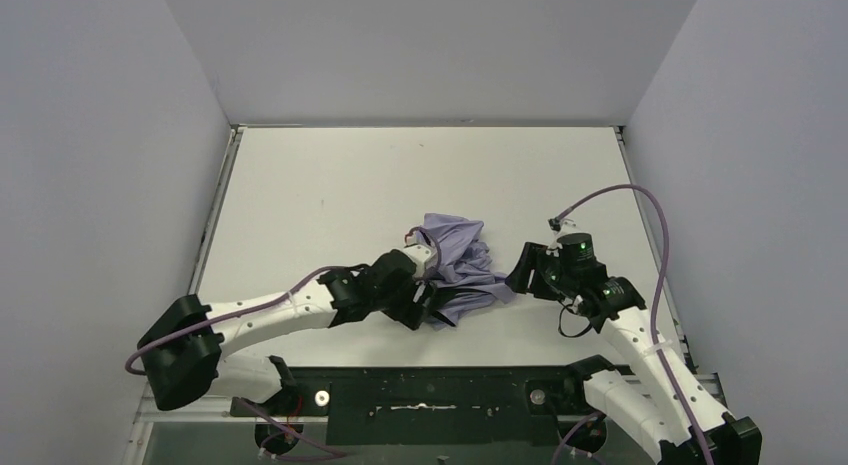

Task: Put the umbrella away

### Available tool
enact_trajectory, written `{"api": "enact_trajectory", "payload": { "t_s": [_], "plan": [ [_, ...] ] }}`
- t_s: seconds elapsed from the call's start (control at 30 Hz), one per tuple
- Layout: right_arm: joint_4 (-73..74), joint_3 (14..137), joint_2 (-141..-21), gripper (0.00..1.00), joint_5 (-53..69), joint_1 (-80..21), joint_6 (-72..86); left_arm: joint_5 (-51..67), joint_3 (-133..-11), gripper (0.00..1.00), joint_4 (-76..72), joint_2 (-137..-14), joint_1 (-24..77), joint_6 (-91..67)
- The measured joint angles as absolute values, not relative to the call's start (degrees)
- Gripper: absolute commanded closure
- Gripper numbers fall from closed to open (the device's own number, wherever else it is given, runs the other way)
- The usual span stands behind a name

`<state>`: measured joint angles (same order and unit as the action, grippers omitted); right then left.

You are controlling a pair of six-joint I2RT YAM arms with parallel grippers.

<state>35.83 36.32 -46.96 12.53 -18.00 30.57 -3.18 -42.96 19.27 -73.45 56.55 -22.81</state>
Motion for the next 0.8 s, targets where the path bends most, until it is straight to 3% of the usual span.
{"api": "enact_trajectory", "payload": {
  "t_s": [0.27,0.33,0.6,0.73,0.8],
  "plan": [
    [36.4,34.1,-45.9,0.41,14.9,-18.0,31.8,-10.8,-45.2,0.27,18.6,-84.9,60.9,-19.0],
    [36.4,34.1,-45.9,0.41,15.1,-18.1,31.8,-11.6,-46.1,0.31,18.6,-86.5,61.1,-18.6],
    [36.5,34.1,-45.3,0.41,15.5,-18.1,31.8,-13.3,-50.2,0.83,17.3,-88.6,61.1,-17.6],
    [36.5,34.1,-44.8,0.42,15.8,-18.1,32.0,-13.1,-50.7,1.0,17.4,-88.6,61.1,-17.4],
    [36.5,34.1,-44.4,0.42,16.0,-18.1,32.2,-12.5,-51.3,1.0,17.7,-88.6,61.1,-17.3]
  ]
}}
